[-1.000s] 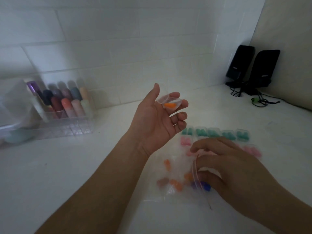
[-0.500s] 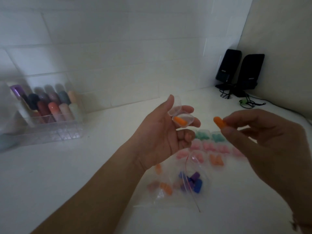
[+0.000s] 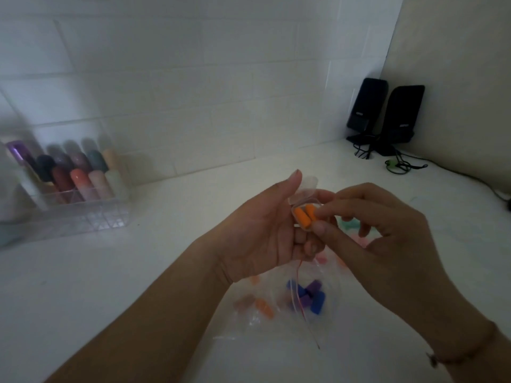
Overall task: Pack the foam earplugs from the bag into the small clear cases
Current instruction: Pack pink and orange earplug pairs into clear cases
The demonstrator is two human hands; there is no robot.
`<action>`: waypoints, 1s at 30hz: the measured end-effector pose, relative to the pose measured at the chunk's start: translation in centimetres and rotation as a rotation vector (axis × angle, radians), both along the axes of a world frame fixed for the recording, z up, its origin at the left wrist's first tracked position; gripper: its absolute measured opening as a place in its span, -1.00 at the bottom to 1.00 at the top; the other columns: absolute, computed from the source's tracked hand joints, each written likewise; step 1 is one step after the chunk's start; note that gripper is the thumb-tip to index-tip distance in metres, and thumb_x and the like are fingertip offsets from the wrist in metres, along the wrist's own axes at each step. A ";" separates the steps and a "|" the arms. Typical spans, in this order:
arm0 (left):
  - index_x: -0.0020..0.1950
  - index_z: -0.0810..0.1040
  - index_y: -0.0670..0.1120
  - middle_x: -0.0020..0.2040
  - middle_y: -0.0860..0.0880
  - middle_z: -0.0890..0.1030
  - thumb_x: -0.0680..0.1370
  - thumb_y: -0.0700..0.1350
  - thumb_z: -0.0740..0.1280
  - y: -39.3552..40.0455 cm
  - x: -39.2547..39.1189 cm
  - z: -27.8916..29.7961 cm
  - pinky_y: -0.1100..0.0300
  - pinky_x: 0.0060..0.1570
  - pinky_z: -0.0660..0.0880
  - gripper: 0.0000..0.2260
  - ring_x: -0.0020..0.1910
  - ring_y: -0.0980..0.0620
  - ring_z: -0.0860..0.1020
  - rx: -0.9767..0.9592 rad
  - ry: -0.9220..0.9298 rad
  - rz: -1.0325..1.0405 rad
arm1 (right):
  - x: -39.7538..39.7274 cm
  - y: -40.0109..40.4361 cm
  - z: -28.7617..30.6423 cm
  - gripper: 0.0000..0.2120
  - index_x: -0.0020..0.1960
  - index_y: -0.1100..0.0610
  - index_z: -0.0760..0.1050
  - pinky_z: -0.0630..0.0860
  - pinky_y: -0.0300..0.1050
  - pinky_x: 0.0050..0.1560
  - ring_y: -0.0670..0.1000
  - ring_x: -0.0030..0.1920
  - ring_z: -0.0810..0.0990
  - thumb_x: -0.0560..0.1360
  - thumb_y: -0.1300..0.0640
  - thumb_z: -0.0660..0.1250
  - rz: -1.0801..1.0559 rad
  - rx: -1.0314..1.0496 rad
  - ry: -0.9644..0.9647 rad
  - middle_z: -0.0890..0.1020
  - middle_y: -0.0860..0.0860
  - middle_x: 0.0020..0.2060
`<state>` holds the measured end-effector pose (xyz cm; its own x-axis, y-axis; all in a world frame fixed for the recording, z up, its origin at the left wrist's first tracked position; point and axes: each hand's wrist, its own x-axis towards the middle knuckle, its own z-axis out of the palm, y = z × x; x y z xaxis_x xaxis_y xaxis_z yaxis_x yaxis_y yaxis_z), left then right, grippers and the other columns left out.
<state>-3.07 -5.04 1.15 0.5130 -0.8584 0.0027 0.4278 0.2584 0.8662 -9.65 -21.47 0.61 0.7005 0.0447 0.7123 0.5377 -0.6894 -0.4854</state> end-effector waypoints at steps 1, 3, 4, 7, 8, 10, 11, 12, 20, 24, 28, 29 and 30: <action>0.23 0.47 -0.16 -0.15 -0.12 0.50 0.50 0.25 0.17 0.0 0.1 0.0 0.19 -0.22 0.43 -0.46 -0.26 0.00 0.45 0.001 0.003 0.002 | -0.1 -0.1 0.2 -0.79 -0.03 -0.01 0.64 0.39 -0.41 -0.19 -0.12 -0.13 0.57 0.45 -0.08 0.34 0.002 0.010 -0.003 0.61 -0.13 -0.15; 0.25 0.43 -0.18 -0.17 -0.13 0.54 0.51 0.19 0.20 0.0 0.0 0.2 0.17 -0.25 0.41 -0.49 -0.30 -0.02 0.45 -0.014 0.007 0.006 | -0.5 -0.4 0.6 -0.83 0.00 -0.09 0.59 0.48 -0.32 -0.28 -0.09 -0.16 0.59 0.46 -0.08 0.30 -0.024 0.094 -0.002 0.62 -0.16 -0.18; 0.26 0.41 -0.17 -0.16 -0.16 0.55 0.53 0.08 0.22 0.0 0.0 0.1 0.18 -0.26 0.43 -0.58 -0.30 -0.02 0.46 -0.027 0.005 0.020 | -0.6 -0.6 0.8 -0.84 0.00 -0.15 0.56 0.52 -0.31 -0.29 -0.10 -0.16 0.60 0.46 -0.10 0.28 -0.043 0.167 0.004 0.63 -0.17 -0.17; 0.35 0.35 -0.15 -0.11 -0.23 0.60 0.52 -0.24 0.24 0.2 -0.1 0.1 0.19 -0.26 0.50 -0.61 -0.30 -0.03 0.49 0.002 -0.054 0.105 | -0.6 -1.5 1.0 -0.82 -0.05 -0.21 0.55 0.53 -0.33 -0.30 -0.14 -0.16 0.62 0.45 -0.17 0.21 -0.072 0.283 0.059 0.64 -0.24 -0.15; 0.41 0.30 -0.10 -0.07 -0.25 0.62 0.52 -0.30 0.25 0.2 -0.2 0.2 0.19 -0.24 0.51 -0.54 -0.29 -0.04 0.51 0.029 -0.112 0.131 | -0.4 -1.8 1.0 -0.80 -0.05 -0.22 0.54 0.51 -0.36 -0.30 -0.17 -0.15 0.61 0.45 -0.20 0.18 -0.077 0.254 0.095 0.64 -0.26 -0.15; 0.50 0.17 0.01 -0.04 -0.21 0.66 0.54 -0.32 0.30 0.3 -0.5 0.1 0.18 -0.20 0.52 -0.40 -0.25 -0.05 0.56 0.108 -0.293 0.181 | -0.2 -2.2 1.0 -0.76 -0.07 -0.24 0.54 0.48 -0.43 -0.24 -0.22 -0.12 0.60 0.45 -0.26 0.13 -0.057 0.156 0.178 0.63 -0.28 -0.13; 0.53 0.10 0.05 -0.08 -0.16 0.68 0.54 -0.32 0.30 0.3 -0.8 0.0 0.18 -0.20 0.52 -0.34 -0.24 -0.05 0.58 0.144 -0.386 0.198 | -0.2 -2.2 0.8 -0.74 -0.08 -0.23 0.55 0.47 -0.44 -0.20 -0.22 -0.10 0.59 0.45 -0.28 0.13 -0.038 0.099 0.204 0.63 -0.27 -0.13; 0.55 0.02 0.08 -0.14 -0.10 0.68 0.54 -0.34 0.30 0.2 -1.0 0.1 0.18 -0.21 0.52 -0.28 -0.23 -0.05 0.60 0.165 -0.451 0.199 | -0.1 -2.1 0.7 -0.72 -0.08 -0.22 0.55 0.47 -0.43 -0.17 -0.19 -0.09 0.59 0.44 -0.29 0.13 -0.022 0.047 0.220 0.62 -0.26 -0.14; 0.46 0.32 0.04 -0.06 -0.05 0.70 0.49 -0.27 0.44 -0.6 -2.1 0.1 0.00 0.02 0.61 -0.40 -0.08 -0.05 0.68 0.280 -0.851 0.484 | -0.7 -2.5 1.8 -0.78 -0.02 -0.02 0.65 0.53 -0.25 -0.28 -0.15 -0.25 0.59 0.42 -0.10 0.38 0.083 0.417 0.312 0.70 -0.10 -0.14; 0.28 0.55 0.03 0.07 0.11 0.65 0.52 -0.01 0.40 -0.4 -1.4 -1.0 0.07 0.08 0.53 -0.67 0.05 0.07 0.61 0.406 -1.334 0.581 | -1.1 -5.8 1.7 -0.79 0.08 0.05 0.59 0.51 -0.20 -0.39 -0.12 -0.42 0.55 0.45 0.05 0.42 -0.073 0.445 0.361 0.70 -0.08 -0.27; 0.24 0.59 0.02 0.22 0.12 0.61 0.59 0.17 0.20 -1.7 -2.3 -0.5 0.15 0.24 0.43 -0.64 0.21 0.17 0.53 0.562 -1.598 0.259 | -2.6 -7.9 -1.6 -0.82 -0.07 -0.03 0.47 0.38 -0.36 -0.41 -0.17 -0.46 0.55 0.44 0.00 0.45 -0.299 0.246 0.499 0.67 -0.09 -0.37; 0.26 0.58 0.02 0.26 0.12 0.59 0.60 0.20 0.17 -2.2 -2.6 -0.3 0.16 0.28 0.40 -0.61 0.25 0.17 0.50 0.637 -1.647 0.171 | -2.9 -7.9 -2.5 -0.82 -0.12 -0.03 0.46 0.38 -0.36 -0.39 -0.18 -0.42 0.55 0.43 -0.02 0.45 -0.347 0.173 0.513 0.66 -0.09 -0.37; 0.27 0.57 0.04 0.29 0.13 0.57 0.59 0.23 0.13 -2.6 -2.7 -0.2 0.15 0.32 0.36 -0.58 0.27 0.16 0.48 0.726 -1.662 0.095 | -3.1 -7.9 -3.3 -0.81 -0.16 -0.03 0.45 0.40 -0.35 -0.36 -0.18 -0.38 0.55 0.43 -0.05 0.45 -0.387 0.095 0.510 0.64 -0.11 -0.37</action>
<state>-5.81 -7.64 0.94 0.4090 -0.8934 0.1859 -0.8958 -0.3542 0.2685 -12.75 -29.33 -2.68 0.9049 -0.3258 0.2739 -0.0555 -0.7284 -0.6829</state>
